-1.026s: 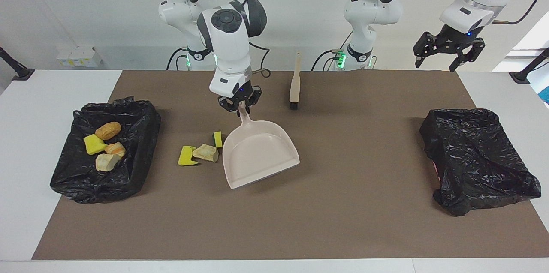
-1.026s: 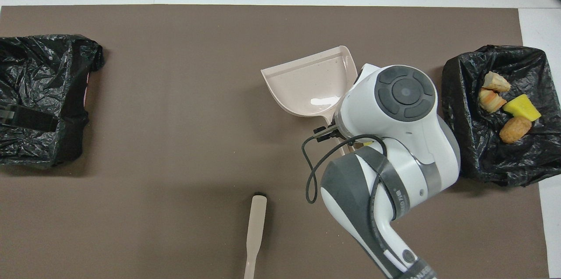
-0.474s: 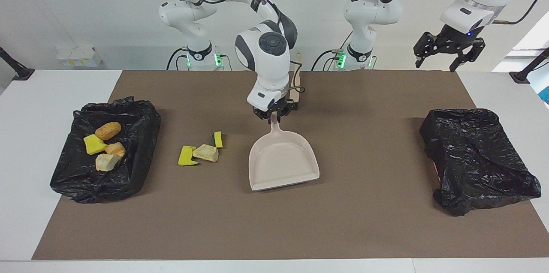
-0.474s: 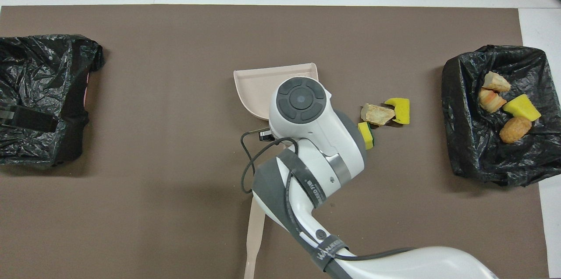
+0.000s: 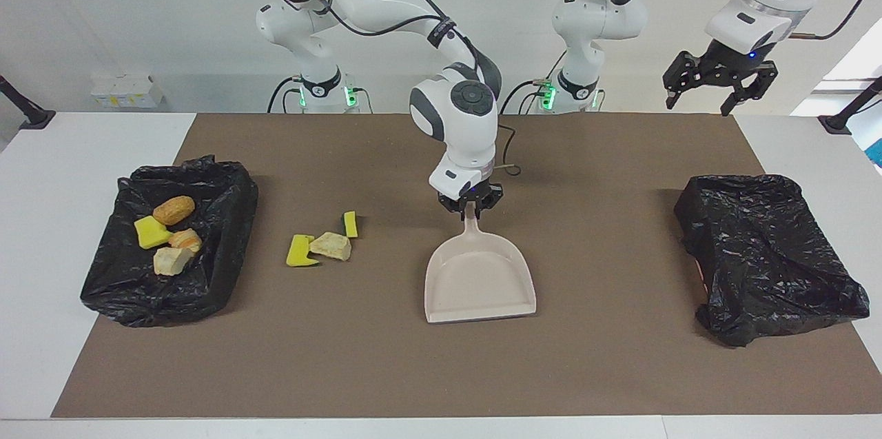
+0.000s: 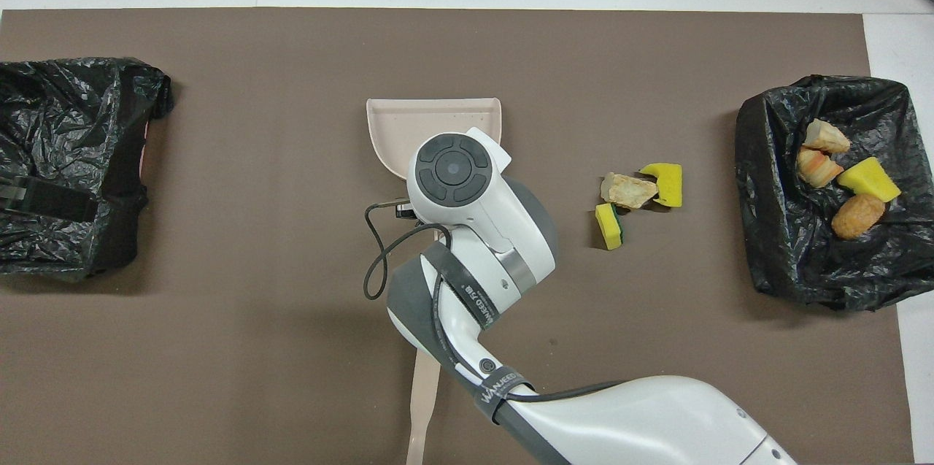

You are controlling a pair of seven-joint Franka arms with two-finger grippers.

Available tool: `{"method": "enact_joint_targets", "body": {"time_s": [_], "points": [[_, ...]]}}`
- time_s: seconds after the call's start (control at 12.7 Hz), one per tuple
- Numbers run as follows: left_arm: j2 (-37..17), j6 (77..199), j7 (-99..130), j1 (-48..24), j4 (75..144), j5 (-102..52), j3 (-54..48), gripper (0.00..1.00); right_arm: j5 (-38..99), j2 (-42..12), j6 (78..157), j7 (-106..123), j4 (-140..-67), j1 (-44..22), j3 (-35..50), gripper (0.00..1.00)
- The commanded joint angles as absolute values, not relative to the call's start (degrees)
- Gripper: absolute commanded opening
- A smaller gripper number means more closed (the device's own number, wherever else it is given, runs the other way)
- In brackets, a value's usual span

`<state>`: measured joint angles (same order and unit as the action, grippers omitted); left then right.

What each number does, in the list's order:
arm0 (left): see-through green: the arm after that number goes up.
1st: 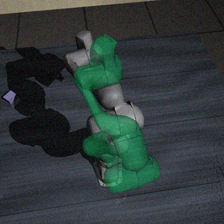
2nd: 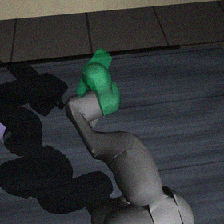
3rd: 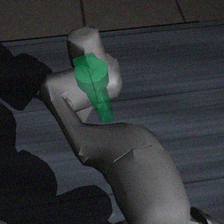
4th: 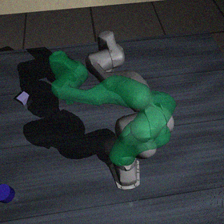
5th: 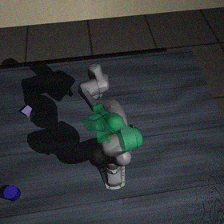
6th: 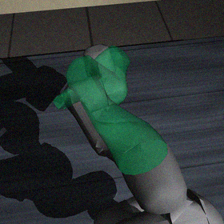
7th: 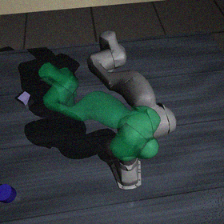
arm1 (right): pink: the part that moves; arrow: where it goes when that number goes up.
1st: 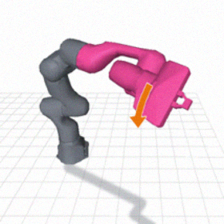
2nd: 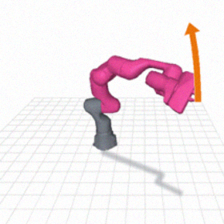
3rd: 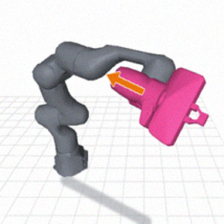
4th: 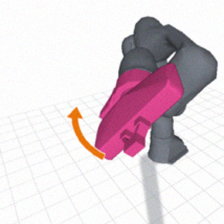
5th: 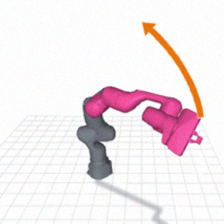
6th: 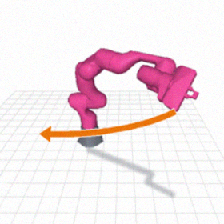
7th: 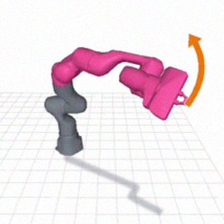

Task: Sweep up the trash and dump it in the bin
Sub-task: 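Bring the empty dustpan back to the table center with the right gripper, then release the dustpan and withdraw the right gripper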

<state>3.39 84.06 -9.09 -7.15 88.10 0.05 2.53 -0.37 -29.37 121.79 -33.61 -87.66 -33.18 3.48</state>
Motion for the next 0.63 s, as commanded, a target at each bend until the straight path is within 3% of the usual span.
{"method": "enact_joint_targets", "body": {"time_s": [0.0,0.55], "points": [[4.8,85.5,-9.1,-7.6,89.8,1.0,2.5,1.00,-0.8,-30.1,126.0,-30.6,-87.2,-32.3,3.7,1.00],[3.4,89.8,-8.9,-8.7,89.6,0.4,2.0,1.00,-0.8,-26.4,123.8,-28.7,-90.0,-32.0,3.6,1.00]]}}
